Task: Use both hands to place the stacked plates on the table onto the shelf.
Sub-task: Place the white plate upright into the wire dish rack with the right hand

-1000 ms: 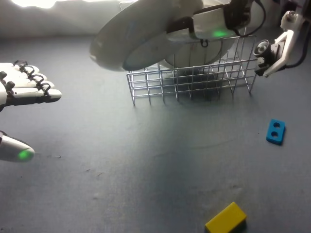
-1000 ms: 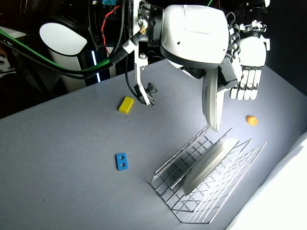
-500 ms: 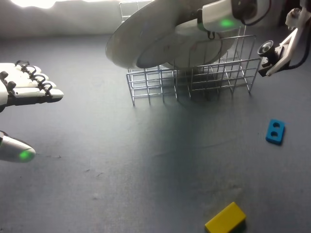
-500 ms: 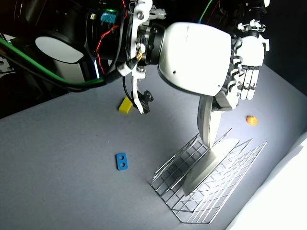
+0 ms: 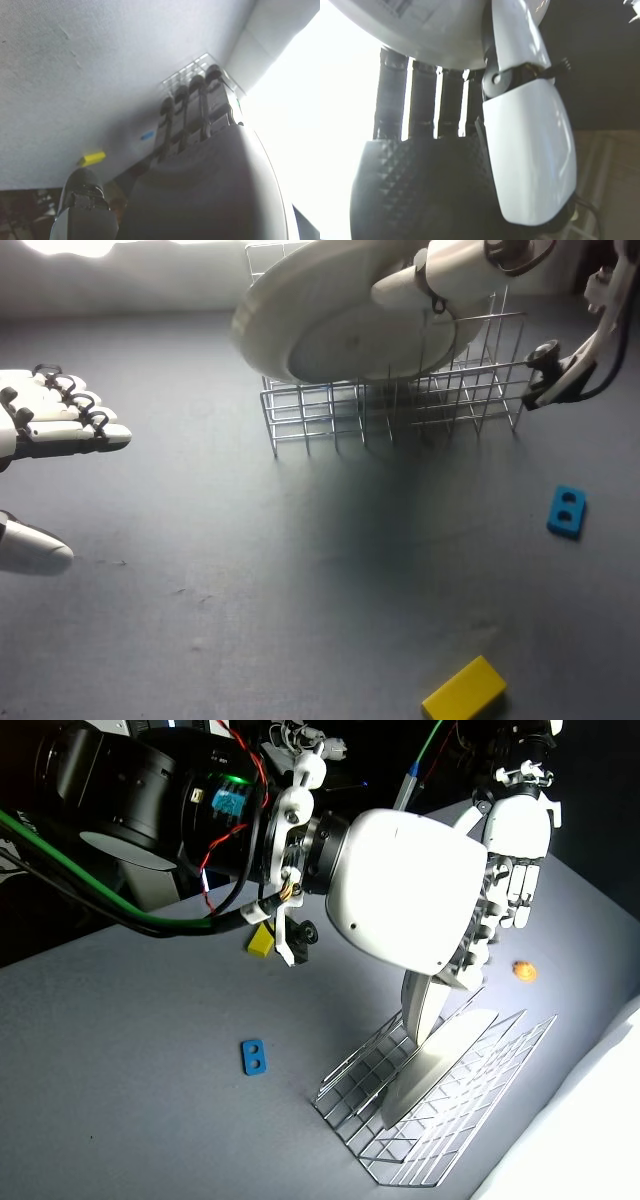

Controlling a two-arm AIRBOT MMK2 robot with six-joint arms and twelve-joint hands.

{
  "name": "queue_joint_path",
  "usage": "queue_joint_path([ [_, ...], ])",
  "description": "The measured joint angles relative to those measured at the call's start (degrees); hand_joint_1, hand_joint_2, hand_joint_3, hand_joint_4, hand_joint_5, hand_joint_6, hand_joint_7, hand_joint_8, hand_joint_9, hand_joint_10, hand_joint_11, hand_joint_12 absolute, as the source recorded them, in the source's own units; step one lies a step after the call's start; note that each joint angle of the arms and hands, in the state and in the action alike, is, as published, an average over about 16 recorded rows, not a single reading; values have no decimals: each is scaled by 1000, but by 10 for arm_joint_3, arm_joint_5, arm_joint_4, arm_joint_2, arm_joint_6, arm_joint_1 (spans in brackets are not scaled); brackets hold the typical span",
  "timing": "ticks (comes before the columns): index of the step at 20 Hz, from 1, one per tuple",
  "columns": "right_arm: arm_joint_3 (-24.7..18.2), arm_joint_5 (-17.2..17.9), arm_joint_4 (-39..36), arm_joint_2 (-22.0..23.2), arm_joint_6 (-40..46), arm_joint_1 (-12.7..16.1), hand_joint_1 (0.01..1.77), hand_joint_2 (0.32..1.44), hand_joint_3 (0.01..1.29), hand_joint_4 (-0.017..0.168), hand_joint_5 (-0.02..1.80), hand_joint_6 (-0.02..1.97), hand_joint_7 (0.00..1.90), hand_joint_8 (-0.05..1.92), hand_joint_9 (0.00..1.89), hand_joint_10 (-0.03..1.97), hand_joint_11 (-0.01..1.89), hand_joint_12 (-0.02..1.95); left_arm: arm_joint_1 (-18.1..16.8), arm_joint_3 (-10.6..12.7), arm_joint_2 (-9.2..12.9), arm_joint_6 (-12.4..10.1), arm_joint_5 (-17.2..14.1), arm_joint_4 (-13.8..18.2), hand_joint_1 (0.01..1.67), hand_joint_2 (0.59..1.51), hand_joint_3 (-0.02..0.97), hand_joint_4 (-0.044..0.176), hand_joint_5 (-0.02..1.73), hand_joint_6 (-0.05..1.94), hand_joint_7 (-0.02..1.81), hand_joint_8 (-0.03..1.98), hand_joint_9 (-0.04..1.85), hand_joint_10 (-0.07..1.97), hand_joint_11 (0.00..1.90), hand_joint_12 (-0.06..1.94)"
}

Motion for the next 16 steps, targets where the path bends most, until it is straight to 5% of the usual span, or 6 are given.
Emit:
queue_joint_path([
  [16, 73, -13, 72, -36, -1, -49, 1355, 1020, 14, -8, 838, 1023, 968, 1057, 901, 1109, 802, 1273, 7, 3, -1, 7, -11, 7, 22, 1069, 9, 7, 72, 8, 78, 1, 46, 10, 20, 24],
])
